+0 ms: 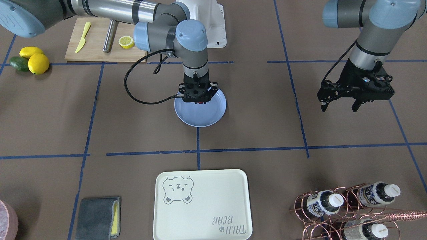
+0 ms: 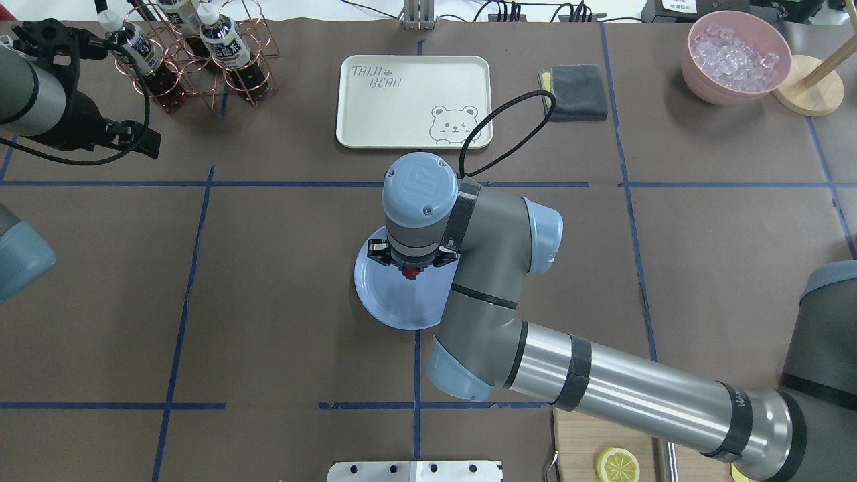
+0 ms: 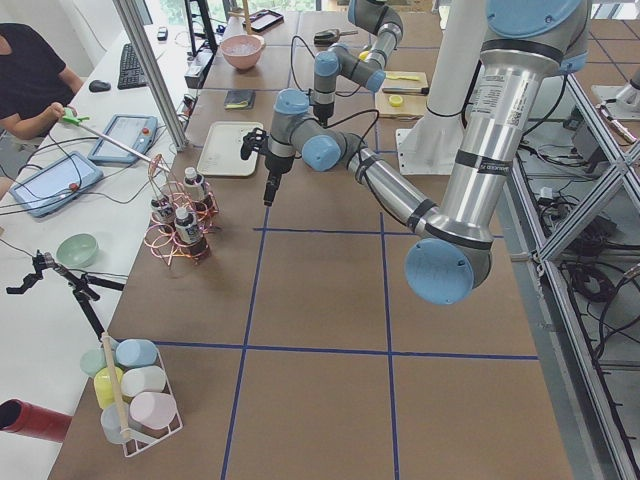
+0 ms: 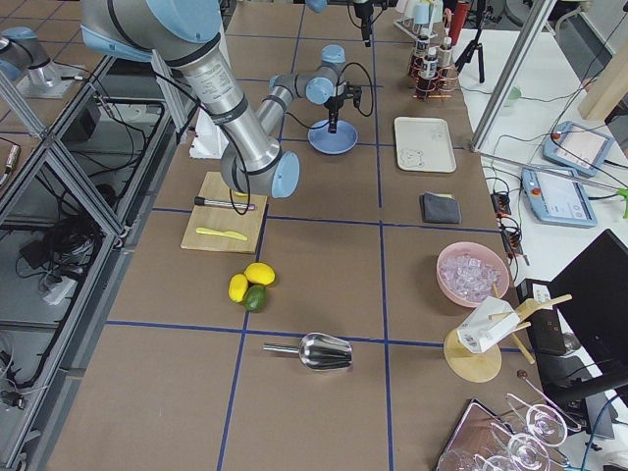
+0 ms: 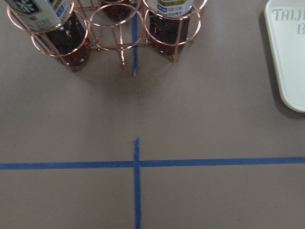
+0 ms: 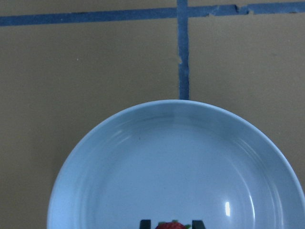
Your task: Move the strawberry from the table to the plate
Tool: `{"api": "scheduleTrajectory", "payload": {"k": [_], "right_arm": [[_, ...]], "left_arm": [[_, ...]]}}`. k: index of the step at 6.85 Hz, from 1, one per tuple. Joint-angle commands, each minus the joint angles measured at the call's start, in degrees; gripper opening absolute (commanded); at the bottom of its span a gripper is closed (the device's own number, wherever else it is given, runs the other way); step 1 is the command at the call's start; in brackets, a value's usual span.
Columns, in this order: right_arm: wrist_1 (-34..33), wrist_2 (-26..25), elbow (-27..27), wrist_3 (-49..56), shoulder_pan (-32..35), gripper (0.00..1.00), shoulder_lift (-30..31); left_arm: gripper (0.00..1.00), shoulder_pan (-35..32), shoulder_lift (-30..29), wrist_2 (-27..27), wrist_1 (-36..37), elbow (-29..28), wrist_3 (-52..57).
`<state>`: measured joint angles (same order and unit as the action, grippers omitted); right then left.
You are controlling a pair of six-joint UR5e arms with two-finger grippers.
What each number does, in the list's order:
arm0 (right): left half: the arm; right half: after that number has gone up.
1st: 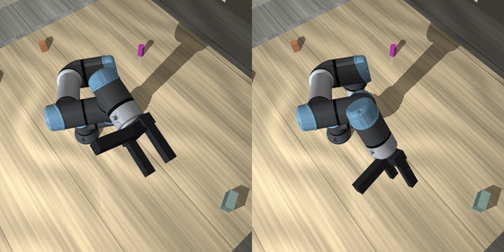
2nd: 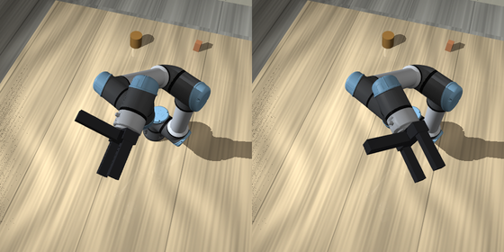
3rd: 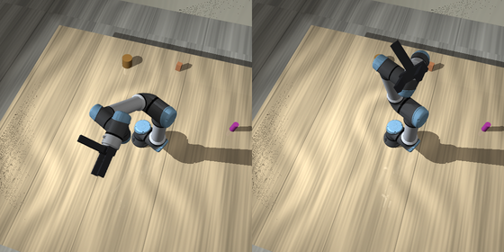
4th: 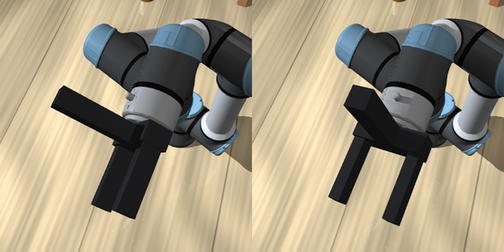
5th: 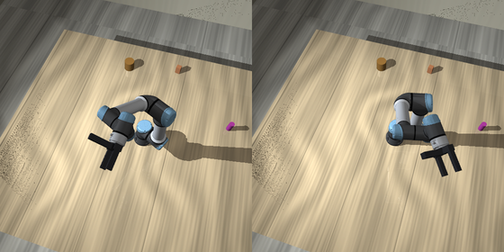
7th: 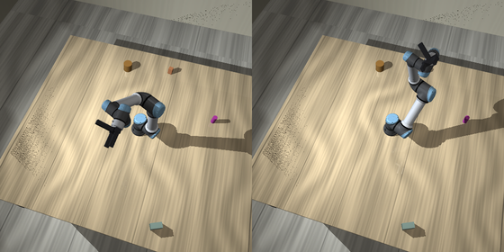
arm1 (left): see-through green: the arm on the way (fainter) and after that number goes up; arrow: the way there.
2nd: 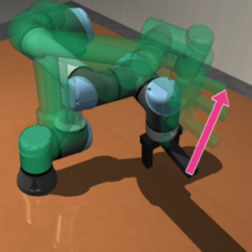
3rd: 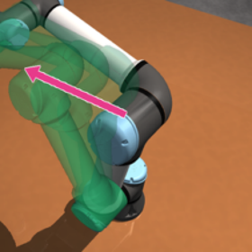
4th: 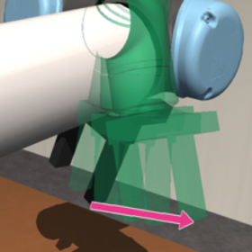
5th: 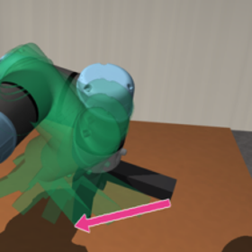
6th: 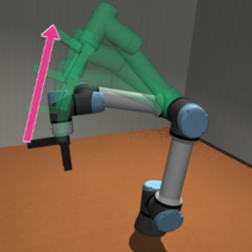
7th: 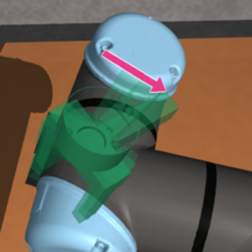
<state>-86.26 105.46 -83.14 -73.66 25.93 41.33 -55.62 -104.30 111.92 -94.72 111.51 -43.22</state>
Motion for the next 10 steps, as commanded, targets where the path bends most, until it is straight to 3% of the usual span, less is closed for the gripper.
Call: {"api": "scheduleTrajectory", "payload": {"k": [1,6,7,8,9,10], "right_arm": [[1.2,-0.2,1.5,0.2,-0.2,0.0,-0.2],[1.5,-0.1,2.6,0.2,-0.2,0.0,-0.1],[1.5,-0.1,2.5,0.3,-0.1,0.58,0.0],[1.6,-0.1,2.6,0.3,-0.1,0.88,-0.1],[1.7,-0.1,2.4,0.1,-0.1,1.0,-0.1],[1.6,-0.1,1.1,0.0,0.2,1.0,-0.5]], "left_arm": [[1.0,-2.2,0.2,0.1,0.1,-0.6,5.8],[1.0,-8.0,1.5,1.1,0.0,-3.6,14.5],[1.0,-9.1,1.5,1.9,0.1,-4.1,16.7],[1.0,-10.5,1.4,2.7,0.0,-4.7,18.7],[1.0,-11.4,1.5,2.7,0.1,-4.8,20.5],[1.0,-12.5,1.6,2.7,0.1,-5.0,22.6]]}}
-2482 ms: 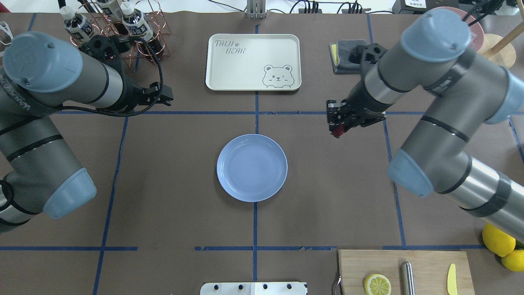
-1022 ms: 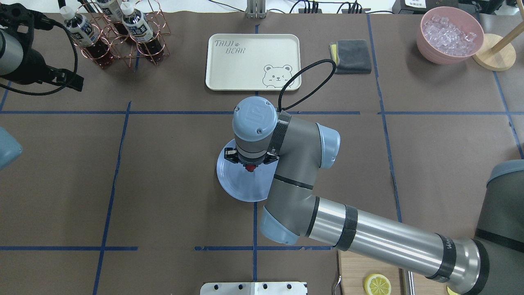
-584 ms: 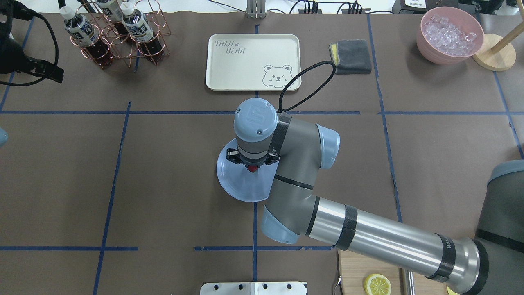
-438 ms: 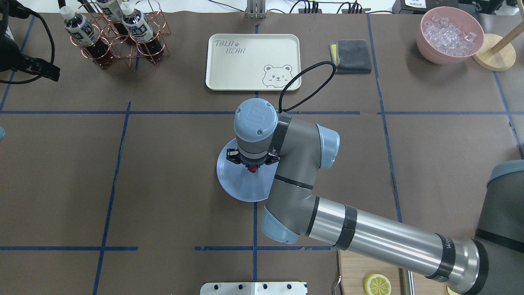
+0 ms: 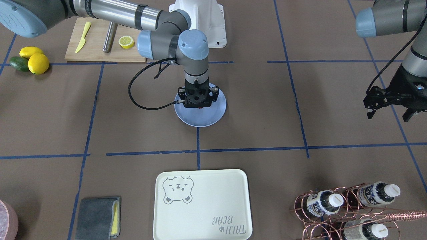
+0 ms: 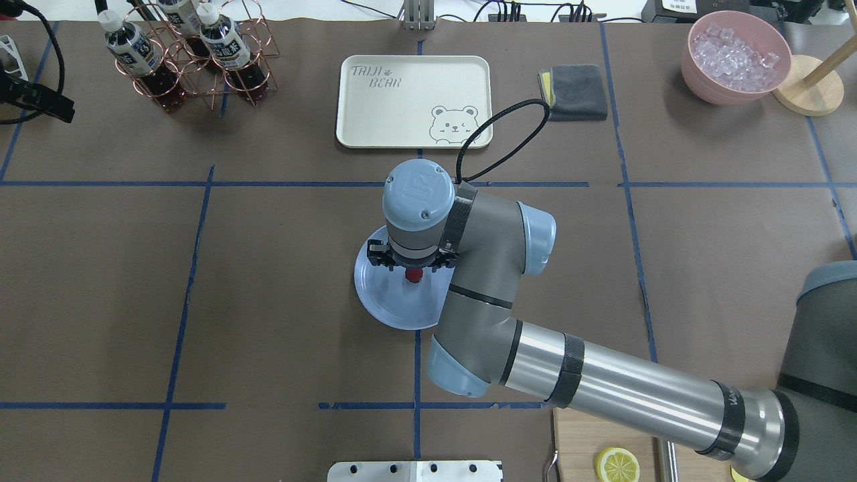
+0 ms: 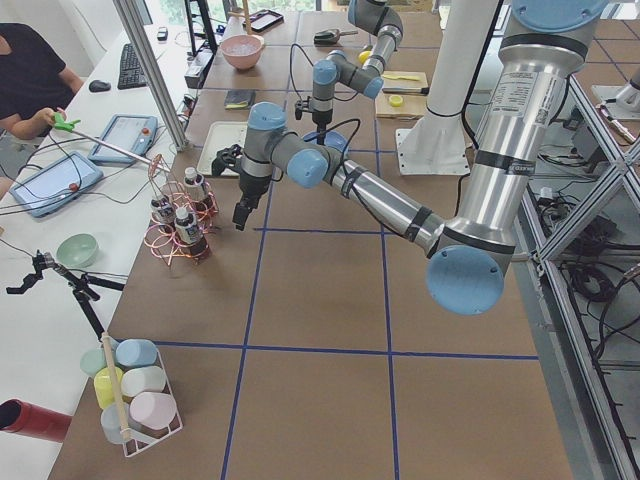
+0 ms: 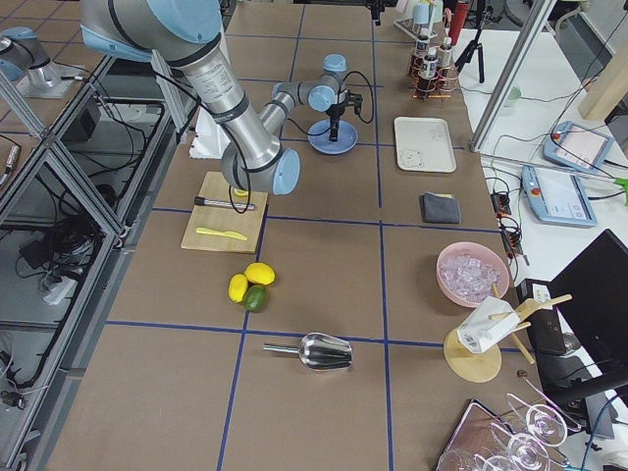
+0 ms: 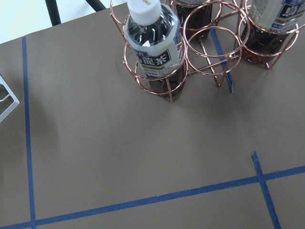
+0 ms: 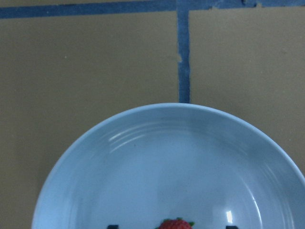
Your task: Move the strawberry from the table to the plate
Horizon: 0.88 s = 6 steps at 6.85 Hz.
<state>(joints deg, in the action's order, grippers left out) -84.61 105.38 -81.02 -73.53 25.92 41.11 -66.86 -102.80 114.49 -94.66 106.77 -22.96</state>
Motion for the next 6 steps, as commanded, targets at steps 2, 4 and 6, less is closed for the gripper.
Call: {"api": "scheduleTrajectory", "payload": {"k": [2,4,6], "right_arm": [[-0.9,0.6,-10.4,0.3,3.9,1.0,4.0],[-6.9,1.2,-18.0,5.7,9.3,1.0,10.2],[-20.4,1.1,-21.6,24.3,15.6,1.0,13.3]], "left_arm": [[1.0,-6.9,2.5,0.1,0.1,-1.0,12.3],[1.0,-11.7,4.4,5.9,-0.3,-5.6,20.4],[1.0,-16.3,9.4,8.4,-0.9,-5.4,26.2]]}}
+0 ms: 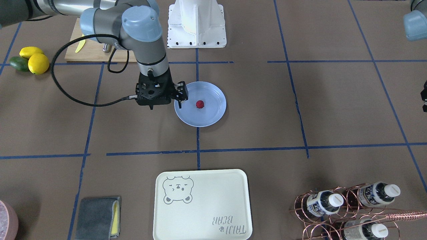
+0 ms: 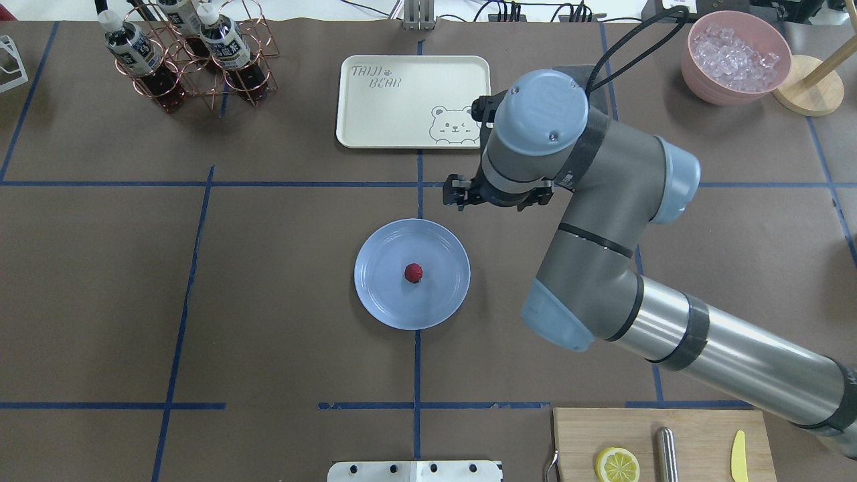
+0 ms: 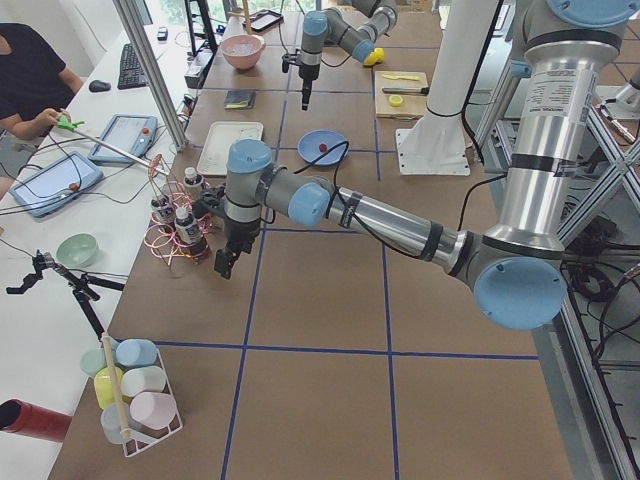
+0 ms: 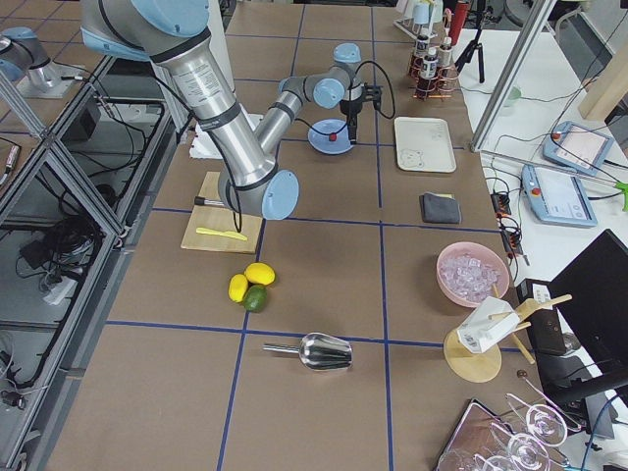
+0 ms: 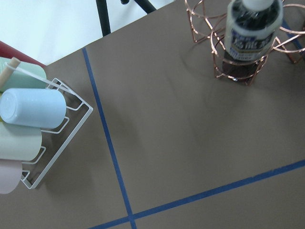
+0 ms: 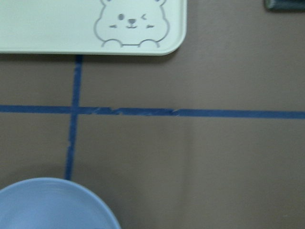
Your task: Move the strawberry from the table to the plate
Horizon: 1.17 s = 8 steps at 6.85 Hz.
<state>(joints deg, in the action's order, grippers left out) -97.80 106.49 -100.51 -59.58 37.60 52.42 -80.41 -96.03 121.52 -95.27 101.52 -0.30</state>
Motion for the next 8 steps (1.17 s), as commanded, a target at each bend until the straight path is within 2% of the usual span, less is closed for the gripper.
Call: {"api": "scheduleTrajectory", "payload": {"k": [1,2,3,4,5,6,8], "right_arm": [[-7.4,0.0,-4.5,16.0,7.2,1.0,7.3],[-5.8,2.6,-5.7,21.2,12.4,1.0,13.0],[-5.5,8.9,-6.1,30.0,19.0,1.0,17.7],[-3.6,13.3,-6.7,36.5,23.8,1.0,22.9],[0.8,17.2,-6.7,41.2,28.6,1.0,29.4],[6.1,19.6,-6.1,45.9,33.1,1.0,35.7],[8.8,28.6,-0.7,57.1,42.9,1.0,41.4]], "left_arm": [[1.0,-3.9,3.0,1.2,0.3,-0.1,4.3],[1.0,-4.1,3.0,1.2,0.7,-1.1,4.3],[1.0,-4.1,3.1,1.2,2.9,-1.6,4.4],[1.0,-4.8,3.2,3.6,5.7,-2.5,5.4],[1.0,-6.4,5.6,8.7,5.5,-3.3,7.3],[1.0,-6.9,6.9,9.2,5.3,-3.2,8.5],[1.0,-7.0,7.5,9.1,5.3,-3.0,8.5]]}}
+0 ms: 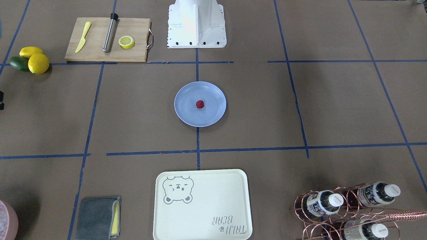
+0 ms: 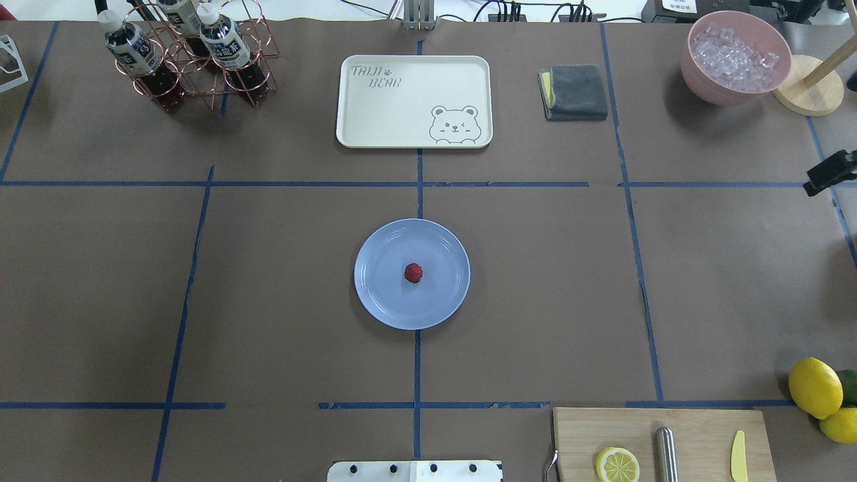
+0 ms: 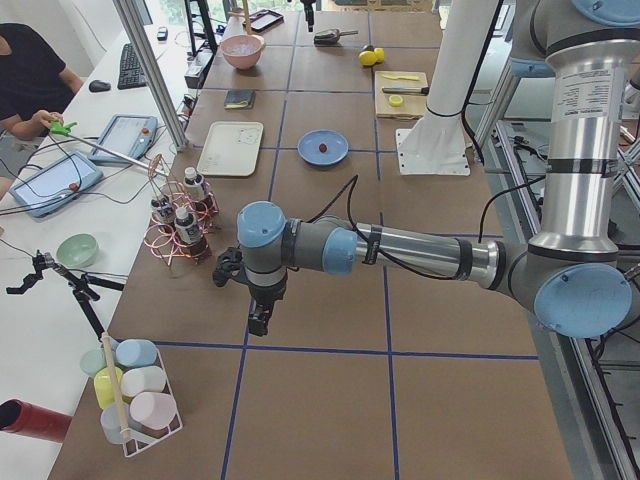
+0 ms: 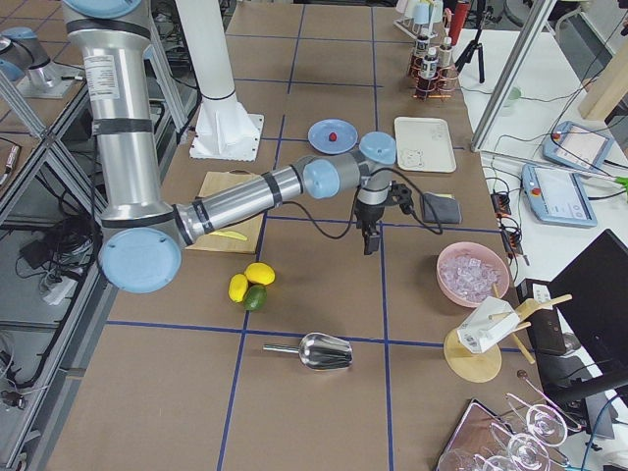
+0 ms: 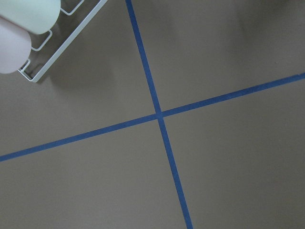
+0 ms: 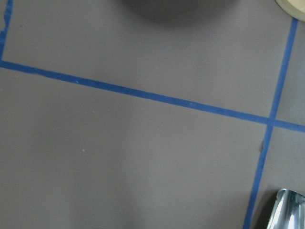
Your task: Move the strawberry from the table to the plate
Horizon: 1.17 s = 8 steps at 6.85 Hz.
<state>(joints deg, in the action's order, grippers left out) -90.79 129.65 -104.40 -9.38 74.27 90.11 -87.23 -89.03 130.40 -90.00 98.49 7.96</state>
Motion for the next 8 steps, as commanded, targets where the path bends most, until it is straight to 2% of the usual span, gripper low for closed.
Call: {"api": "scheduleTrajectory", "payload": {"k": [1,2,5,8], "right_arm": [[2.0,6.9,7.9,14.0,11.8,1.0,3.8],[3.2,6.8,11.5,18.4,14.2,1.0,3.3],[4.9,6.5,11.5,17.6,14.4,1.0,2.2],[4.9,6.9,11.3,15.0,14.5,1.0,2.2]], "left_arm": [[1.0,-0.2,1.0,0.2,0.0,0.1,0.2],[1.0,-0.2,1.3,0.2,0.0,0.1,0.3],[1.0,-0.2,2.9,0.3,0.1,-0.8,-0.3],[1.0,-5.1,5.0,0.5,0.4,-0.6,0.0]]}}
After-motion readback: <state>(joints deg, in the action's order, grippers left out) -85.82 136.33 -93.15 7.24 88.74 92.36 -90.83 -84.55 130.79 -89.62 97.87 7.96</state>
